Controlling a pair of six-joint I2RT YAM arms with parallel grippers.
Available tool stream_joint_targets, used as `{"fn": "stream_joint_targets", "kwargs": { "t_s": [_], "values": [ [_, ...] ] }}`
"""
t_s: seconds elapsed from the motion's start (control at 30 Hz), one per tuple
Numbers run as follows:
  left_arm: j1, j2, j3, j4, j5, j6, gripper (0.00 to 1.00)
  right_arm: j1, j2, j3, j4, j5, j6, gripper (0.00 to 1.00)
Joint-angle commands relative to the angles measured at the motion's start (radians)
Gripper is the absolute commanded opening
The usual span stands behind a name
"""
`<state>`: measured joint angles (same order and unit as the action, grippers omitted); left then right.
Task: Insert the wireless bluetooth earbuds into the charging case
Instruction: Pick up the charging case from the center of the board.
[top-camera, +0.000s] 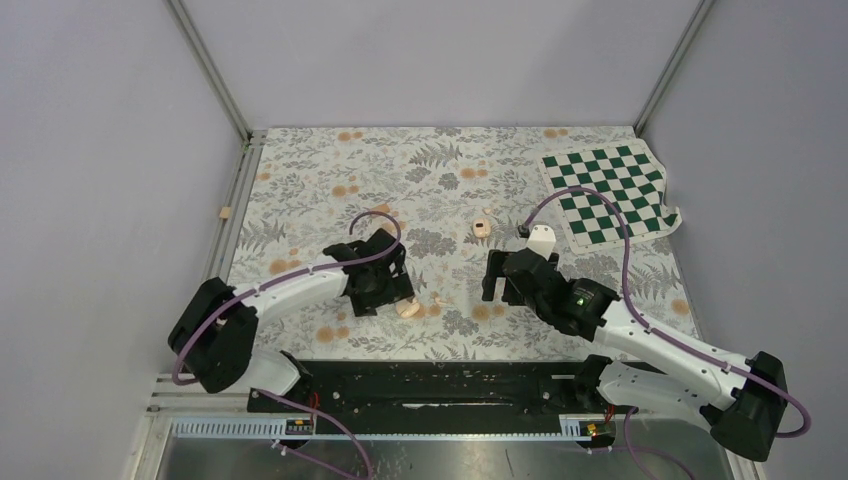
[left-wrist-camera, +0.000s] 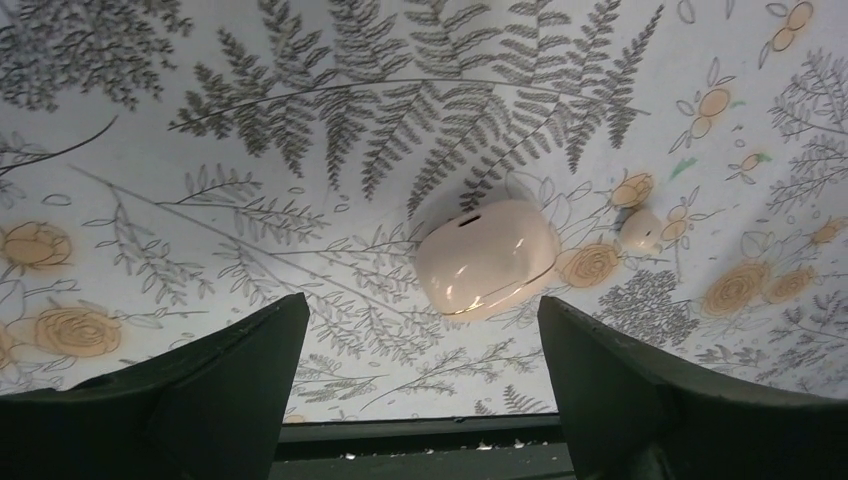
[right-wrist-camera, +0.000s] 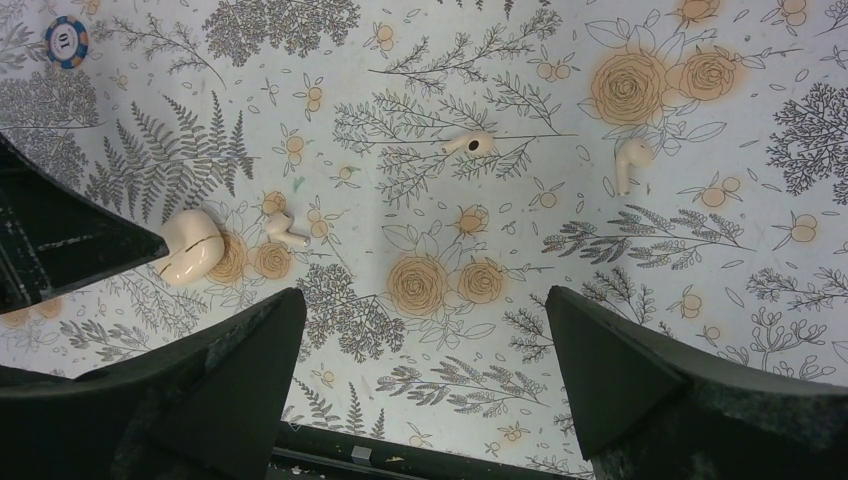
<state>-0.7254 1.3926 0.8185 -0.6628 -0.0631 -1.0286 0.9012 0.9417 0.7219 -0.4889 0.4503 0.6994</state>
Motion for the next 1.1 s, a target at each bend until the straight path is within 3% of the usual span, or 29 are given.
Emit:
{"fn": "stream_joint_targets", "kwargs": {
  "t_s": [0.0, 0.2, 0.53, 0.67, 0.8, 0.87, 1.07],
  "values": [
    [-0.009, 0.07, 0.08, 0.089, 0.012, -0.048, 0.85, 0.001, 0.0, -0.007, -0.011, 0.002, 0.018, 0.99],
    [-0.01, 0.176, 0.101, 0.154, 0.058, -0.035, 0.84, 0.001, 0.011, -0.007, -0.007, 0.001, 0.017, 0.99],
    [-0.009, 0.179, 0.082, 0.161, 0.074, -0.052, 0.63, 0.001, 0.031, -0.013, 0.02, -0.031, 0.025, 0.99],
    [-0.009, 0.159, 0.081, 0.16, 0.084, -0.051, 0.6, 0.001, 0.045, -0.014, 0.028, -0.048, 0.034, 0.99],
    [-0.008, 0.118, 0.101, 0.104, 0.069, -0.022, 0.79, 0.001, 0.05, -0.013, 0.033, -0.057, 0.039, 0.99],
    [-0.008, 0.085, 0.109, 0.066, 0.02, 0.025, 0.83, 0.001, 0.049, -0.017, 0.036, -0.067, 0.04, 0.99],
    [-0.02, -0.057, 0.114, 0.045, -0.075, 0.338, 0.95, 0.001, 0.049, -0.029, 0.063, -0.09, 0.04, 0.99]
  ]
}}
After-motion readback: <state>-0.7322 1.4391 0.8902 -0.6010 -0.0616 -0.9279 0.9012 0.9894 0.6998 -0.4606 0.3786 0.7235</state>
